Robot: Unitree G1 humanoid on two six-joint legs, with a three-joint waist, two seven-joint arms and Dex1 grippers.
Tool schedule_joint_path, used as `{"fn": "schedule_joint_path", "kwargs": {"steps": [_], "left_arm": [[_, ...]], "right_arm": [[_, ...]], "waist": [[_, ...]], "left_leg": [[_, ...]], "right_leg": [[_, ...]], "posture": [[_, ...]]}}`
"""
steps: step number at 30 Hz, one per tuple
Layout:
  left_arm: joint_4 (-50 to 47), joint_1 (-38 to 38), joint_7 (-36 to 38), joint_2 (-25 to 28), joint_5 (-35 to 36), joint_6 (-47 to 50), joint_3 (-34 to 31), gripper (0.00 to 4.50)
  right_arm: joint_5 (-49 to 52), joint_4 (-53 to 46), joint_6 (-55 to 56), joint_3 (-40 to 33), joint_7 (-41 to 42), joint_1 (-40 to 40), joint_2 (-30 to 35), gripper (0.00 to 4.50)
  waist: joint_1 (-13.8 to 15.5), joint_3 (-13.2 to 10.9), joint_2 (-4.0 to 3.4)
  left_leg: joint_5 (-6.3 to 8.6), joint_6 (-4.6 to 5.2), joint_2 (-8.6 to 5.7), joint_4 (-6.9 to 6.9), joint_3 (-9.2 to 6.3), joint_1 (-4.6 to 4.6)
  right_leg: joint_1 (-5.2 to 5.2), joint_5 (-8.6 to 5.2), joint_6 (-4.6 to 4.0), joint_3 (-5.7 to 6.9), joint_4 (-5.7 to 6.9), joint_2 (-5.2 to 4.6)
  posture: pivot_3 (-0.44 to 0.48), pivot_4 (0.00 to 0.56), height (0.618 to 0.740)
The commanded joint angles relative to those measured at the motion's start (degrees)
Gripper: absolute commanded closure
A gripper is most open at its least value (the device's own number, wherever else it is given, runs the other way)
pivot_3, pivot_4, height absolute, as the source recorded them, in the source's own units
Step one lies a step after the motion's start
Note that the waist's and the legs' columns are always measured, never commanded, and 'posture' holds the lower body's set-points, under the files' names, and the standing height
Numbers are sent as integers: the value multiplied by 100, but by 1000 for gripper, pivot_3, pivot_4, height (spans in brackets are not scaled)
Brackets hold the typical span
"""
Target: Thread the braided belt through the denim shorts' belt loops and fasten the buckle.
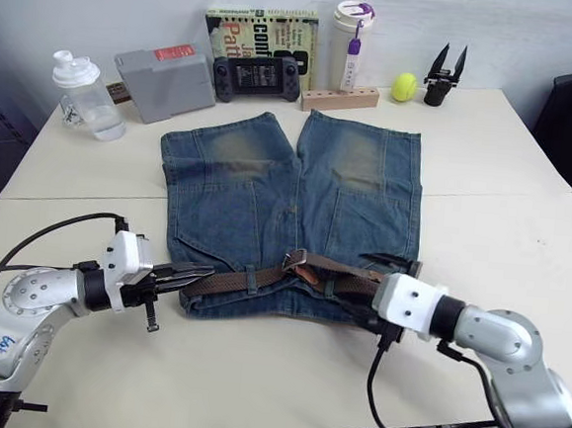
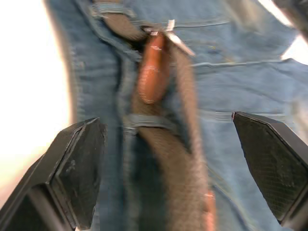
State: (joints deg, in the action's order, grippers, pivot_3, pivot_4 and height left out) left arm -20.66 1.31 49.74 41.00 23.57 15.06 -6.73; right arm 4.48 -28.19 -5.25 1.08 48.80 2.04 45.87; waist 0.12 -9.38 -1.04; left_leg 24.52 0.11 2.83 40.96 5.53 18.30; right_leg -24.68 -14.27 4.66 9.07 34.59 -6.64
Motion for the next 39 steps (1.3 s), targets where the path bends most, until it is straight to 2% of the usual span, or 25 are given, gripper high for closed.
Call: {"fn": "schedule_joint_path", "kwargs": {"steps": [1, 5, 6, 7, 8, 10, 11, 15, 17, 21, 26, 30, 35, 39], "left_arm": [[-251, 0, -87, -27, 93, 5, -163, 4500], [-247, 52, -134, -34, 68, 27, -154, 4500], [-236, 74, -138, -33, 61, 34, -145, 4500], [-232, 107, -147, -32, 55, 52, -129, 4500], [-234, 132, -151, -27, 47, 63, -111, 4500], [-242, 163, -135, 9, -1, 59, -68, 4500], [-246, 167, -121, 27, -19, 54, -52, 4500], [-248, 140, -100, 73, -106, 1, -29, 4500], [-259, 121, -88, 99, -149, -30, -26, 4500], [-323, 89, -93, 86, -119, 2, -39, 4500], [-405, 87, -96, -27, 222, 229, -143, 3130], [-371, 18, 40, 115, 26, 164, 34, 1403], [-126, 42, -6, 305, -910, -471, 439, 1338], [-15, 299, -340, 267, -1690, -866, 734, 1338]], "right_arm": [[-477, 141, 487, 140, -232, 91, -38, 27], [-1068, 476, 847, 307, -562, 80, -75, 27], [-1123, 538, 876, 337, -595, 65, -92, 264], [-1261, 638, 865, 374, -709, 21, -133, 551], [-1302, 703, 842, 405, -744, -9, -167, 1030], [-1356, 780, 721, 448, -810, -75, -248, 1523], [-1360, 797, 704, 474, -801, -96, -269, 2149], [-1349, 841, 650, 535, -816, -115, -371, 3716], [-1351, 855, 601, 551, -811, -106, -378, 4069], [-1415, 885, 621, 609, -802, -118, -402, 4069], [-1488, 875, 630, 678, -789, -120, -431, 4069], [-1522, 861, 619, 713, -790, -134, -472, 4069], [-1525, 832, 591, 722, -786, -134, -502, 4069], [-1527, 798, 553, 739, -779, -135, -536, 4069]], "waist": [[1, 0, 0], [-7, -1, 2], [-9, -1, 2], [-9, -1, 2], [-9, -1, 2], [-8, -1, 2], [-8, -1, 2], [-8, -1, 2], [-15, -1, 2], [-17, -2, 3], [-20, -2, 3], [-21, -2, 3], [-25, -2, 3], [-24, -2, 3]], "left_leg": [[0, 0, 0, 0, 1, 0], [0, 0, -1, 0, 3, 2], [0, 0, -1, 0, 4, 1], [0, 0, -1, 0, 5, 1], [0, -1, -1, 0, 7, 2], [0, -1, 0, 0, 8, 2], [0, -1, -1, 0, 9, 2], [0, -1, -1, 0, 12, 2], [0, -1, 0, 0, 14, 2], [-1, -1, 0, 0, 15, 2], [-1, -1, 1, 0, 15, 1], [-1, -1, 2, 0, 14, 0], [1, -4, 2, -2, 17, 0], [1, -4, 2, -2, 32, 0]], "right_leg": [[0, 0, 0, 0, 0, 0], [0, 0, 0, 1, -2, 0], [0, 0, 0, 0, -2, 0], [0, 0, 0, 0, -2, 0], [0, 0, 0, 1, -2, 1], [0, 0, 0, 1, -2, 1], [0, 0, 0, 1, -2, 1], [0, 0, 0, 1, -3, 1], [0, 0, 0, 1, -3, 1], [0, 0, 0, 1, -3, 2], [1, 0, 0, 1, -3, 2], [1, 0, 0, 1, -2, 3], [1, -1, -1, 1, -4, 5], [1, -1, -1, 1, -4, 5]], "posture": [[0, 150, 720], [0, 150, 720], [0, 150, 720], [0, 150, 720], [0, 150, 720], [0, 150, 720], [0, 150, 720], [0, 150, 720], [0, 150, 720], [0, 150, 720], [0, 150, 720], [0, 150, 720], [0, 150, 720], [0, 150, 720]]}}
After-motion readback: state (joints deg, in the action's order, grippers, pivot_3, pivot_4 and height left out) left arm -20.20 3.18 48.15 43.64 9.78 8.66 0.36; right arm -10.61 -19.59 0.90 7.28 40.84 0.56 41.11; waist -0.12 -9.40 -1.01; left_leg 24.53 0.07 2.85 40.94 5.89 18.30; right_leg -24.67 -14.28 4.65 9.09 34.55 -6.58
